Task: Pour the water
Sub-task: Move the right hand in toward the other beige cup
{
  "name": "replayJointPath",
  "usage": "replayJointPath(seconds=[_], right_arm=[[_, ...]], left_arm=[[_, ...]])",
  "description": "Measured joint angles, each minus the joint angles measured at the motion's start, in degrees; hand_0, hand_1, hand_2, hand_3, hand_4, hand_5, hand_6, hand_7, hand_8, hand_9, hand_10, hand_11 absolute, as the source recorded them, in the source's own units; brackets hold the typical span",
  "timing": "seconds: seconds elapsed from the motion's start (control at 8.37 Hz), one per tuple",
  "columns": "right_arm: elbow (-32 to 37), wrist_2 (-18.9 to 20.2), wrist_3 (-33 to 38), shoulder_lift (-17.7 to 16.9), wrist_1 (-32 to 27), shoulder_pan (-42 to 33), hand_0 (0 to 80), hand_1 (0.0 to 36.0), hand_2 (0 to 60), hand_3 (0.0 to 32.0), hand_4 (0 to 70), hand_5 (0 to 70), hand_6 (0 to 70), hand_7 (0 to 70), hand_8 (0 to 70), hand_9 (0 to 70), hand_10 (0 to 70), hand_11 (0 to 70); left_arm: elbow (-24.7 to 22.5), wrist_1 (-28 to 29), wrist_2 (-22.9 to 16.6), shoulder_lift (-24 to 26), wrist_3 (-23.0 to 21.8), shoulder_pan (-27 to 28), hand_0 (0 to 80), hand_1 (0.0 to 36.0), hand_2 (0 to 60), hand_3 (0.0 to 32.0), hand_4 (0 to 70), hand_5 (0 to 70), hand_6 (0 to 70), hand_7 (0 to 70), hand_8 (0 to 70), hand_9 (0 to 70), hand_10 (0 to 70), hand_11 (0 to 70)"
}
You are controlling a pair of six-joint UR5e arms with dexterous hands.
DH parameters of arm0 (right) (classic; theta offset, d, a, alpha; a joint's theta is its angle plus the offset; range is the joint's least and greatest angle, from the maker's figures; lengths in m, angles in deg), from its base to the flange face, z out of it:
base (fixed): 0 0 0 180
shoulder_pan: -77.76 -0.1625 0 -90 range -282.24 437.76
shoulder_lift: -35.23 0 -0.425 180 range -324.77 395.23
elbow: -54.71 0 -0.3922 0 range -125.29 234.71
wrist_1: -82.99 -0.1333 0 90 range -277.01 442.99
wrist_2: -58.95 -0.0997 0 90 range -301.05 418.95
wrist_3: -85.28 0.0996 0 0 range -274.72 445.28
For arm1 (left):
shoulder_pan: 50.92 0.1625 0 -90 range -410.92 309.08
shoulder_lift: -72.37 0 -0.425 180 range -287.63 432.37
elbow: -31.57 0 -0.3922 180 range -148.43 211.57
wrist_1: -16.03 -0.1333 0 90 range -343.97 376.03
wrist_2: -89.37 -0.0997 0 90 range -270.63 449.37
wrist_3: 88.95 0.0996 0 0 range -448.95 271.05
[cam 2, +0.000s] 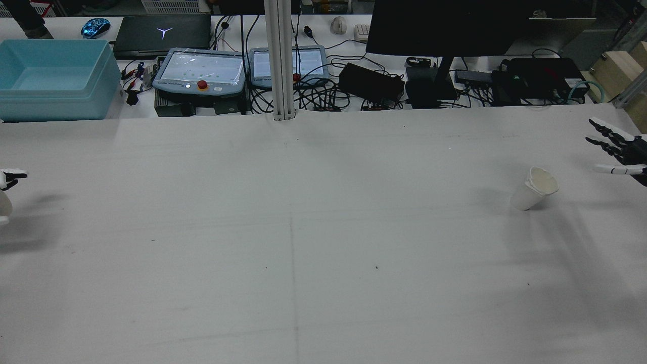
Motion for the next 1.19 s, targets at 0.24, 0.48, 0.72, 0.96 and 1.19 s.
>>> replayJointPath(seconds=[0.24, 0.48, 0.72, 0.96, 1.19], right_arm=[[0.6, -7.5, 0.6, 0.1, -2.6, 7.1, 46.3, 15.8, 16.7, 11.6, 0.0, 5.0, 0.0, 0.0, 6.4, 6.4, 0.0, 0.0], [0.5, -15.0, -1.1, 0.9, -4.4, 13.8, 46.6, 16.2, 16.3, 9.6, 0.0, 4.8, 0.0, 0.0, 5.9, 5.6, 0.0, 0.0], [0.6, -19.7, -2.5, 2.0, -4.7, 18.9, 46.2, 15.8, 16.4, 8.0, 0.0, 4.7, 0.0, 0.0, 6.9, 7.0, 0.0, 0.0], [-0.1, -22.6, -2.8, 1.9, -5.0, 21.5, 46.8, 16.7, 15.8, 5.8, 0.0, 4.5, 0.0, 0.0, 7.2, 7.3, 0.0, 0.0], [-1.6, -26.4, -2.9, -1.0, -6.6, 22.0, 46.6, 16.6, 15.8, 2.2, 0.0, 4.0, 0.0, 0.0, 8.4, 9.1, 0.0, 0.0]], left_arm=[[-0.1, 0.0, 0.0, 0.0, 0.0, -0.1, 80.0, 36.0, 21.7, 0.0, 70.0, 70.0, 18.0, 25.8, 12.8, 7.5, 5.6, 11.1], [0.0, 0.2, 0.0, -0.4, -0.1, -0.4, 80.0, 36.0, 20.3, 0.0, 70.0, 70.0, 18.0, 25.7, 12.8, 7.5, 5.6, 11.3], [0.3, 0.7, 0.0, -0.9, -0.1, -0.8, 80.0, 36.0, 19.4, 0.0, 70.0, 70.0, 18.1, 25.8, 13.0, 7.6, 5.7, 11.4], [0.6, 0.9, 0.0, -1.0, -0.1, -0.9, 80.0, 36.0, 19.2, 0.0, 70.0, 70.0, 18.1, 25.8, 13.0, 7.6, 5.7, 11.5], [0.7, 1.1, 0.1, -1.0, -0.1, -0.9, 80.0, 36.0, 19.2, 0.0, 70.0, 70.0, 18.1, 25.9, 13.0, 7.6, 5.8, 11.5]])
